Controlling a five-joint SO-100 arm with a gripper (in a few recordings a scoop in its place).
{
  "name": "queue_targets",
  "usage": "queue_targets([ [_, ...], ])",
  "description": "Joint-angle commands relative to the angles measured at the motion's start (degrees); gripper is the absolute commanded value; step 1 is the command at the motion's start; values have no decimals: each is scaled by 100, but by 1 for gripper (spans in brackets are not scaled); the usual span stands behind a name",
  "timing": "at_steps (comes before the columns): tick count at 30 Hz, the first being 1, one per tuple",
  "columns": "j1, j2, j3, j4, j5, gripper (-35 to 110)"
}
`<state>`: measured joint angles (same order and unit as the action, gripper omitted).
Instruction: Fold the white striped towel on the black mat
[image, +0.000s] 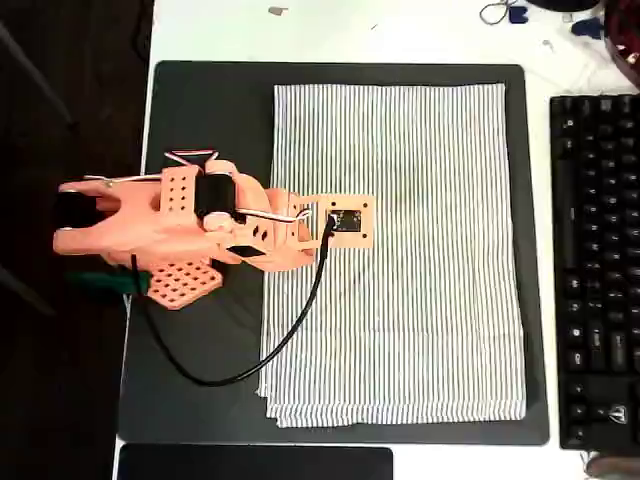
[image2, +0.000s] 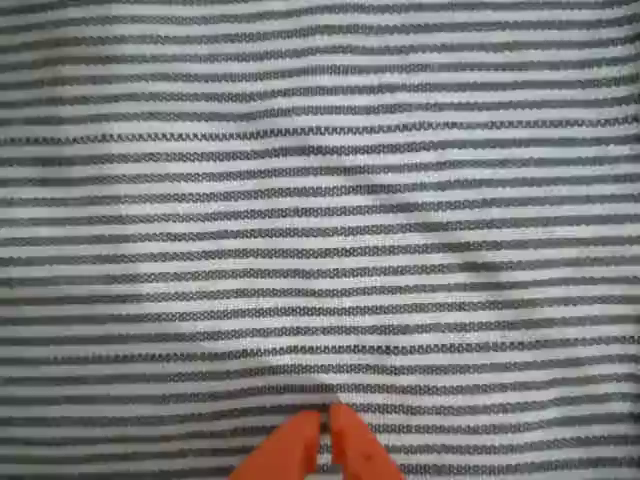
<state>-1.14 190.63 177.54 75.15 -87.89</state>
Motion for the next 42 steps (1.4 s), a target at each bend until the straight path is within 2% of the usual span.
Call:
queue_targets([
  [1,105,35,97,-18,-202,2],
  [42,105,35,97,-18,-44,0],
])
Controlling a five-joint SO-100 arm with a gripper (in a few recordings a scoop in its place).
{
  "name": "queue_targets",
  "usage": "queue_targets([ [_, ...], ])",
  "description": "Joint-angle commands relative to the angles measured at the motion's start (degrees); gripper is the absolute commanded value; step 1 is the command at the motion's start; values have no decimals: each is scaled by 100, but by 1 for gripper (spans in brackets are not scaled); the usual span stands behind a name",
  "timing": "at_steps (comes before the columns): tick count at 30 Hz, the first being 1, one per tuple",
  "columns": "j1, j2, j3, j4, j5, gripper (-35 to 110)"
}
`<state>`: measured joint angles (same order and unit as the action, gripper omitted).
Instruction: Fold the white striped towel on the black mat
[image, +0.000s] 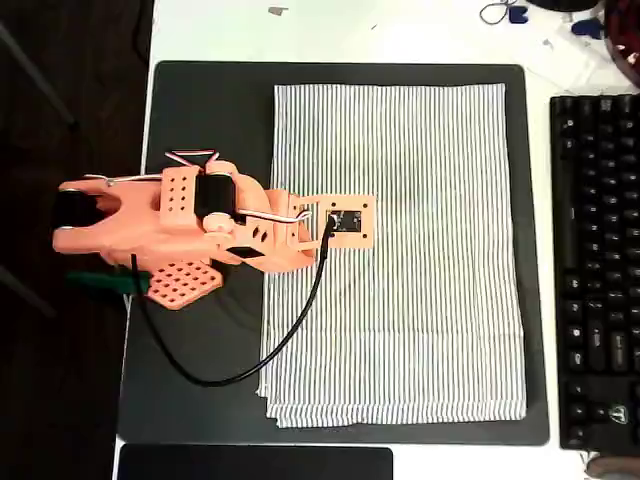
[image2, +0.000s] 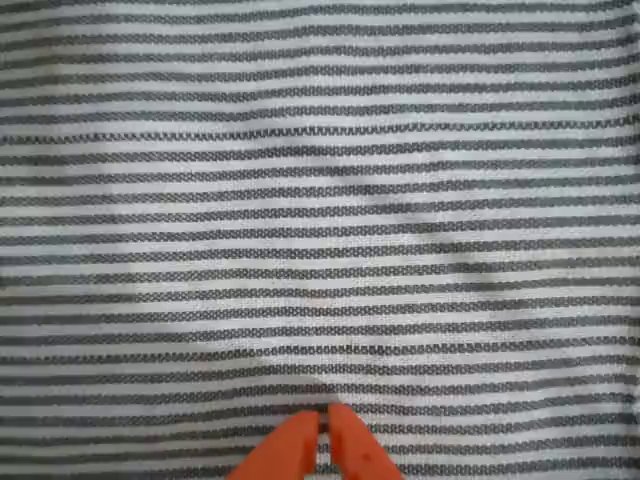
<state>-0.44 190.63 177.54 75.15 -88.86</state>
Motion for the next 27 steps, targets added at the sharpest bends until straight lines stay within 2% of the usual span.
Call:
queue_targets([
  [1,35,35,97,-18,53,0],
  [27,79,-149,88,-272,18,0],
])
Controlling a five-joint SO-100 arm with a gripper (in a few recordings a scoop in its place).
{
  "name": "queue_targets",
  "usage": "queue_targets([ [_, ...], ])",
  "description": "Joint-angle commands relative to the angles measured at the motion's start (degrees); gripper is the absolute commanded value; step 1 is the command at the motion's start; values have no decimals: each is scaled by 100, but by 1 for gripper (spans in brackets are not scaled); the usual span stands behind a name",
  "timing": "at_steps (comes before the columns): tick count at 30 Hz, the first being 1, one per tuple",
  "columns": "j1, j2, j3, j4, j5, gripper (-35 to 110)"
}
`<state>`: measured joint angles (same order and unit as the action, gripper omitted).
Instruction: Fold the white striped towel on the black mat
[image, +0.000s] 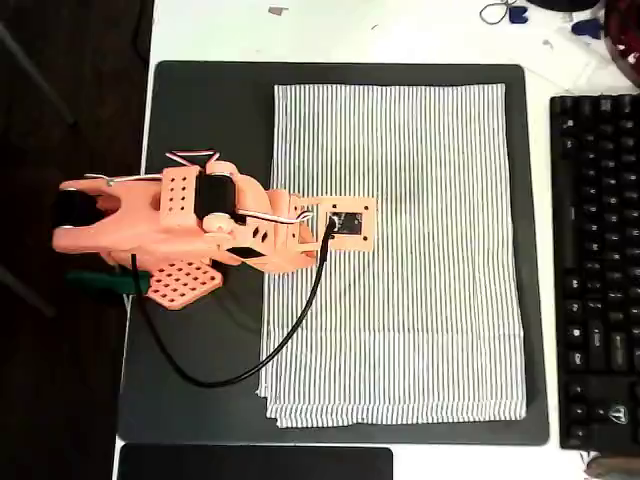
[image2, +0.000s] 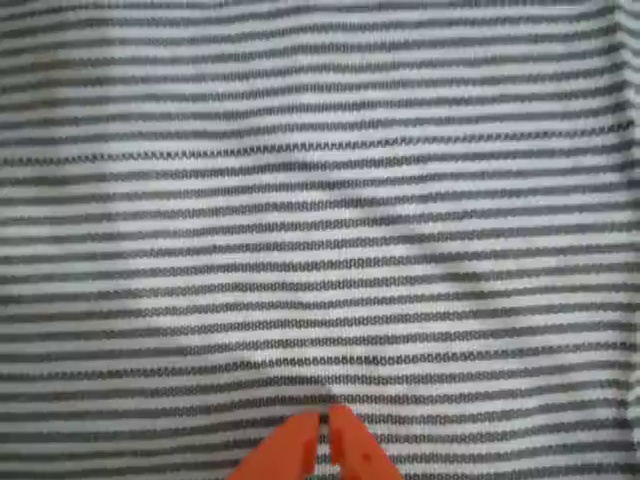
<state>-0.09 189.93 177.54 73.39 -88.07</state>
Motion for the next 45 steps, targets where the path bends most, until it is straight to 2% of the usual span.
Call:
queue_targets([
  [1,44,-114,79,-141,-70,0],
  [12,-316,-703,-378,-316,141,0],
  [31,-2250,-2470,-1644,-1187,1758,0],
  [45,-3911,-4693,-3463,-1187,3217,0],
])
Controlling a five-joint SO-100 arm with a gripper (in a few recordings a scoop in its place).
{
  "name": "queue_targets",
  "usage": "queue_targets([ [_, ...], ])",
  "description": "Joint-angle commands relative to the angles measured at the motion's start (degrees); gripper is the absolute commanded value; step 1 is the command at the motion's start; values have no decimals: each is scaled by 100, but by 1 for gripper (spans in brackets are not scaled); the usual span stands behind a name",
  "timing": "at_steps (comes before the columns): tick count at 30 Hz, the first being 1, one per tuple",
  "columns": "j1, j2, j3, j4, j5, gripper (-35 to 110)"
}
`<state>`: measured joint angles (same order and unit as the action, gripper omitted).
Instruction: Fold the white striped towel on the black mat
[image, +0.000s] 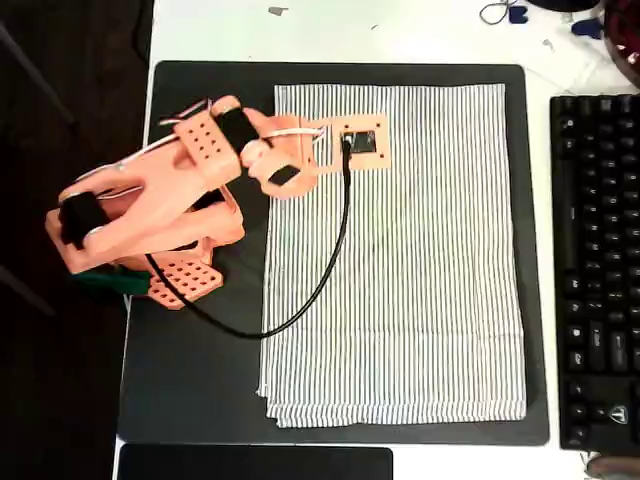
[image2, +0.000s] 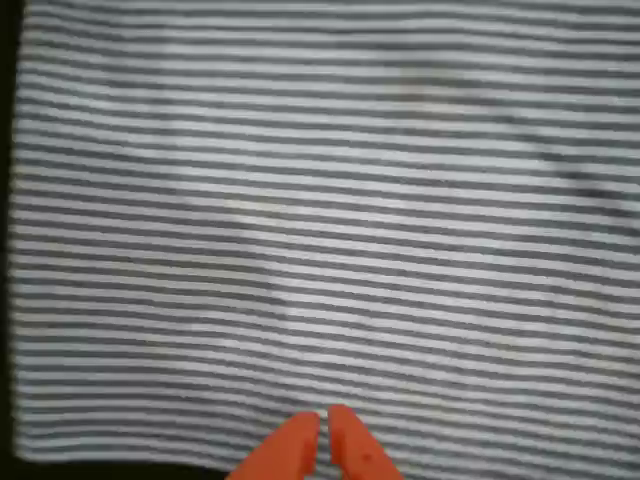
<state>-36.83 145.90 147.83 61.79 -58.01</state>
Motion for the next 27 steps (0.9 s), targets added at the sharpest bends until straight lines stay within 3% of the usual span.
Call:
queue_targets([
  [1,-334,-475,-668,-26,325,0],
  [13,-1222,-2338,-2505,-9,1230,0],
  [27,-1178,-5168,-4825,-475,396,5],
])
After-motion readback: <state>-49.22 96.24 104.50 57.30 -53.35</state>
